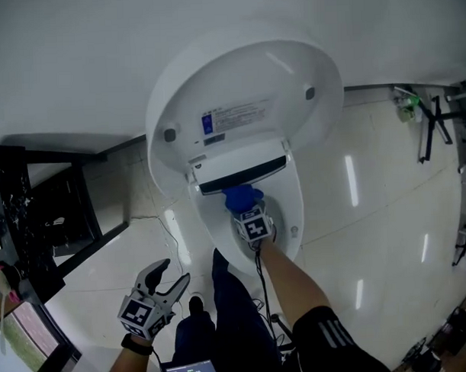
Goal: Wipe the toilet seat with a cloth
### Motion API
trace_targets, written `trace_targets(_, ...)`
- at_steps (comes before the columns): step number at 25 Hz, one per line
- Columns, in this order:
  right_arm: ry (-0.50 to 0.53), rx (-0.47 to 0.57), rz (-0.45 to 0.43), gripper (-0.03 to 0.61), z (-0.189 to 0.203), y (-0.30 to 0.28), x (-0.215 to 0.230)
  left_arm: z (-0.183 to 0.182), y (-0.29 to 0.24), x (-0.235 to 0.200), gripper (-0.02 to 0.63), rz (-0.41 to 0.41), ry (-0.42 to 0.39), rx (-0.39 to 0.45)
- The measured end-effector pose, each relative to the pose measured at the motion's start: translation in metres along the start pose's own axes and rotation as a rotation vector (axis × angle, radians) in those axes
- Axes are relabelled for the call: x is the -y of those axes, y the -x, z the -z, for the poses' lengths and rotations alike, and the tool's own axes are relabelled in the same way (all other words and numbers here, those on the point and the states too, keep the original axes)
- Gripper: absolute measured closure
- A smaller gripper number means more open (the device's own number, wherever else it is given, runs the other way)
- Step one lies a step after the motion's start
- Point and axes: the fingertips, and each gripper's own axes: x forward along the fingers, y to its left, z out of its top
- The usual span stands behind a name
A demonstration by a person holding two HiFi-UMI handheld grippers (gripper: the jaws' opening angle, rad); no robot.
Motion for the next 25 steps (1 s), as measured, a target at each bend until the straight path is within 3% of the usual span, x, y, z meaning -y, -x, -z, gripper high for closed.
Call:
trace_targets(4, 0.042, -0.014, -0.018, 0.324, -0.003, -0.019, -0.01, -0.001, -0.005, -0.007, 0.357, -0.018, 0.049, -0.019)
trace_targets(6, 0.094, -0.032, -0.036, 0.324, -0.001, -0.027, -0.019, 0.006, -0.004, -0.013, 0.357, -0.015, 0.032, -0.027)
trace_targets(8, 0.188, -0.075, -0.09, 0.325, 0.008, -0.034, -0.037, 0.014, -0.002, -0.016, 0.357, -0.007, 0.011, -0.033)
trace_targets(12, 0.444, -0.206, -0.179, 0.324, 0.033, -0.04, -0.08, 0.009, -0.006, -0.013, 0.357, -0.012, 0.043, -0.029)
trace_targets(15, 0.453, -0.223, -0.21, 0.322, 0.048, -0.038, -0.089, 0.009, -0.006, -0.008, 0.357, -0.003, 0.05, -0.022)
trace_targets(17, 0.456, -0.255, -0.254, 0.319, 0.069, -0.031, -0.095, 0.015, -0.005, -0.004, 0.357, 0.011, 0.035, -0.027)
trace_targets(22, 0.571, -0.39, -0.296, 0.316, 0.145, -0.009, -0.099, 0.023, 0.002, -0.002, 0.357, 0.012, 0.028, -0.035)
trace_targets(25, 0.553, -0.48, -0.31, 0.314, 0.198, 0.008, -0.097, 0.031, 0.006, -0.001, 0.357, 0.015, 0.01, -0.039)
